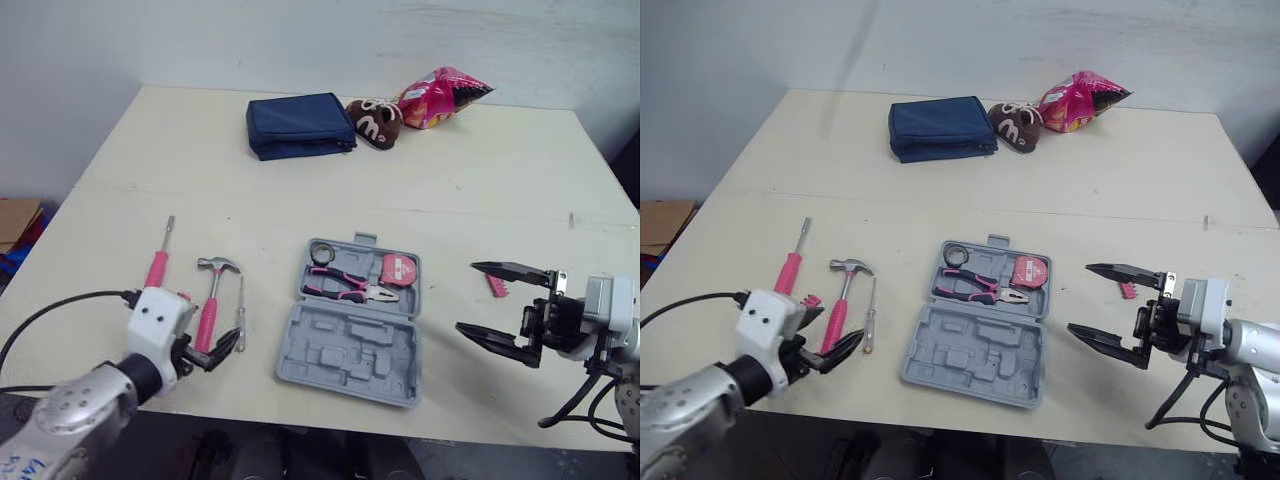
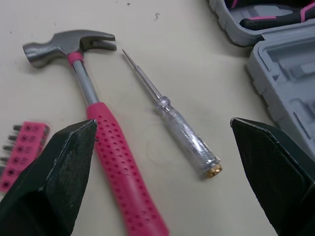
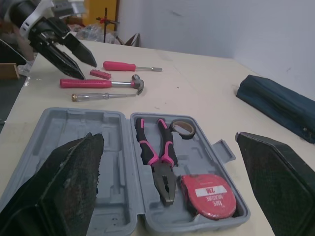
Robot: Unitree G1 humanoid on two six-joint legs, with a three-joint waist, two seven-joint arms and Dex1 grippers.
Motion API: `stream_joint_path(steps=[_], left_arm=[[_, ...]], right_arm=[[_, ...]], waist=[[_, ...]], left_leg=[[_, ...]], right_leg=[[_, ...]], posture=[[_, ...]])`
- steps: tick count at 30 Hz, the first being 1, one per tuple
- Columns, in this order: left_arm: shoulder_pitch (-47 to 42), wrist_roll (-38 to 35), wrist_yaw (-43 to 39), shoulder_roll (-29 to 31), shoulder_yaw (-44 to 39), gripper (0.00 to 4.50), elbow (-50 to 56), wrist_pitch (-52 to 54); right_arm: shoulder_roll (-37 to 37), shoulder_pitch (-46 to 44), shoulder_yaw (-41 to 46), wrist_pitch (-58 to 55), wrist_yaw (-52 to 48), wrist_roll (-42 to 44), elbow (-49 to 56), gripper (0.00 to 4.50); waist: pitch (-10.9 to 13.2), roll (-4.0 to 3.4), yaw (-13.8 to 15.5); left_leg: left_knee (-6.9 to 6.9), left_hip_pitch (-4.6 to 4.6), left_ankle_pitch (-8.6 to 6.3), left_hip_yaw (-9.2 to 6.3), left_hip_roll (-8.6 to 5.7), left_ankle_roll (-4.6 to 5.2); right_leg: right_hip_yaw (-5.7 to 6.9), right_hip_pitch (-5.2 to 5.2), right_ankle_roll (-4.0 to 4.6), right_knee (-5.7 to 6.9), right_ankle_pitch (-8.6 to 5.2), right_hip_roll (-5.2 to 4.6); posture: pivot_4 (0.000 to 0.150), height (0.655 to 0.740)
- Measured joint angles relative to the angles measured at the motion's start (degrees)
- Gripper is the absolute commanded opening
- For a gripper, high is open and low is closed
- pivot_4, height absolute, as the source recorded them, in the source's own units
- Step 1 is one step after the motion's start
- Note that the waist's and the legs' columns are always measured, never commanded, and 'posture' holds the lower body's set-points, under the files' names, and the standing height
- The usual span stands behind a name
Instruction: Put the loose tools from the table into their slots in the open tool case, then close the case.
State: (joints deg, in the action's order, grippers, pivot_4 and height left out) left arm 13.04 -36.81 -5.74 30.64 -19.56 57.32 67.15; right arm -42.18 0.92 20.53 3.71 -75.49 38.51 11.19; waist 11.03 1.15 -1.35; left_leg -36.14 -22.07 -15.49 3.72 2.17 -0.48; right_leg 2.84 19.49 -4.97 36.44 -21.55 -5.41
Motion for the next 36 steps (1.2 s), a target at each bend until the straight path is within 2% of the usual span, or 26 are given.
stream_joint_path(steps=[4, 9, 20, 24, 31, 36], left_arm=[[-1.7, 1.1, 7.4, -2.1, 5.3, 4.4, 0.6, 4.2], [-4.0, 2.5, 11.4, -5.7, 8.7, 4.4, 0.6, 8.5], [-8.0, 9.0, 13.1, -9.7, 14.9, 4.4, -4.0, 8.8], [-8.2, 11.3, 13.0, -10.3, 15.2, 3.19, -5.9, 7.4], [-8.3, 12.8, 10.8, -10.7, 14.6, 0.01, -7.6, 6.3], [-8.3, 13.2, 6.9, -9.2, 13.4, 0.01, -9.0, 2.5]], right_arm=[[0.0, -0.1, -0.2, 0.0, -0.4, 0.0, 0.0, 4.5], [0.2, 0.0, -0.5, -0.1, -1.2, 0.1, 0.0, 4.5], [2.3, 1.4, -2.8, 0.2, -3.3, 1.2, 2.7, 4.5], [2.3, 2.2, -2.8, 1.4, -4.3, 1.1, 2.1, 4.5], [2.3, 2.6, -2.6, 3.8, -5.8, 1.0, 0.4, 4.5], [2.3, 4.7, -1.9, 5.2, -6.4, 0.9, -0.7, 4.5]], waist=[[0.0, 0.0, 0.2], [0.0, 0.0, 0.3], [0.0, -0.03, 1.4], [-0.1, -0.13, 1.3], [-0.2, -0.37, 1.4], [-0.2, -0.37, 1.4]], left_leg=[[0.0, 0.0, 0.06, -0.01, -0.03, -0.1], [-0.04, 0.0, 0.09, 0.01, -0.05, -0.15], [-0.05, 0.0, 0.1, 0.0, -0.08, -0.17], [-0.05, 0.09, 0.11, 0.01, -0.08, -0.18], [-0.04, 0.12, 0.1, 0.0, -0.09, -0.17], [-0.03, 0.11, 0.1, 0.0, -0.08, -0.16]], right_leg=[[0.01, -0.02, 0.0, -0.01, 0.0, 0.0], [-0.01, -0.03, 0.0, -0.02, 0.0, 0.0], [0.0, -0.04, 0.0, -0.06, 0.0, 0.0], [0.0, -0.13, 0.0, -0.04, 0.0, 0.0], [-0.01, -0.19, 0.0, -0.06, 0.0, -0.02], [0.01, -0.18, 0.0, -0.07, 0.0, -0.02]], posture=[[0.15, 0.74], [0.15, 0.74], [0.15, 0.74], [0.15, 0.74], [0.15, 0.74], [0.15, 0.74]])
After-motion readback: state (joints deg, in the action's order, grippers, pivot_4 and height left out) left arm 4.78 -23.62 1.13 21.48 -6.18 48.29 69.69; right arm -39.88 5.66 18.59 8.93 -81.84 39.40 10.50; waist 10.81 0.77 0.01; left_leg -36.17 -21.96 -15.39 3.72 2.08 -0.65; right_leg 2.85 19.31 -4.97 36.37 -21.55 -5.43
